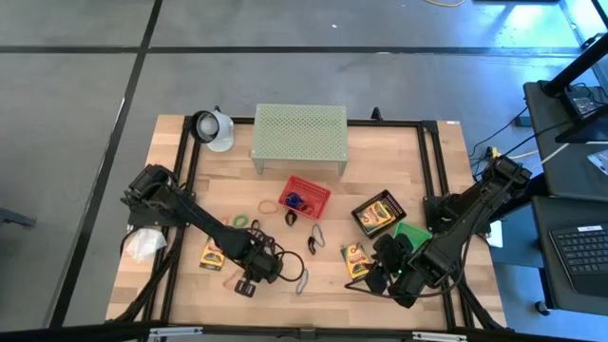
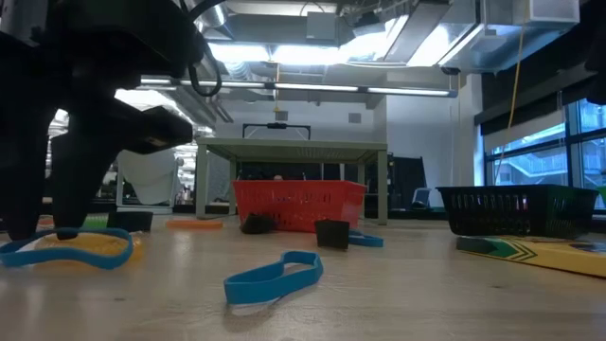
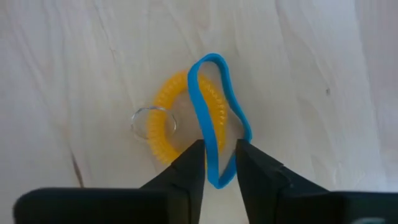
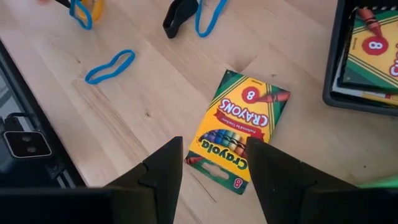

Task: Pick & Place Office Desk Supplies
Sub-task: Put the blue rubber band into the green bin

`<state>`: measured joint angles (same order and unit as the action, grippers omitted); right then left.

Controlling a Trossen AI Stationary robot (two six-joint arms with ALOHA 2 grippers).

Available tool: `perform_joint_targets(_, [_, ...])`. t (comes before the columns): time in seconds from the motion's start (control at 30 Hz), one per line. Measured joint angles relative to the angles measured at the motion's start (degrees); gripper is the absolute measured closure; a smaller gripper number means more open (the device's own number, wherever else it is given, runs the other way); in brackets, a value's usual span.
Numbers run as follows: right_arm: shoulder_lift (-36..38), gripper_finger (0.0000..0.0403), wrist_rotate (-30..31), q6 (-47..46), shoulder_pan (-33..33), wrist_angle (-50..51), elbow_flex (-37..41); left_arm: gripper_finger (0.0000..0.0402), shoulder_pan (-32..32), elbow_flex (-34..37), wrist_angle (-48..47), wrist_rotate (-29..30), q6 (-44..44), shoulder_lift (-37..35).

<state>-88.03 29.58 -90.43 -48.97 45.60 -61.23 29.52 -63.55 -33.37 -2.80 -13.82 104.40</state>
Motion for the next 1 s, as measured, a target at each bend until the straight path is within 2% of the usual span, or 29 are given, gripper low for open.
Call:
perform_joint_targets(0.3, [0.0,0.0224,0.0,0.0,0.02,-0.77,0.0,0.0356,0.0,0.0,1.59,-0.79,-0.7,0.0])
perform_joint_targets(0.5, [0.0,0.0224,0.0,0.0,0.02,-1.05,0.0,0.0396,0.0,0.0,1.45,-1.73,-1.11,0.0])
perform_joint_targets(0.73, [0.0,0.0224,0.39,-0.04,0.01,-1.22,0.0,0.04,0.0,-0.7,1.08,-1.81,-2.35,-0.22])
perform_joint_targets(1.0, [0.0,0.0224,7.09,5.71,0.02,-7.31,0.0,0.04,0.48,-7.33,-2.63,-0.6,-1.98,-1.8])
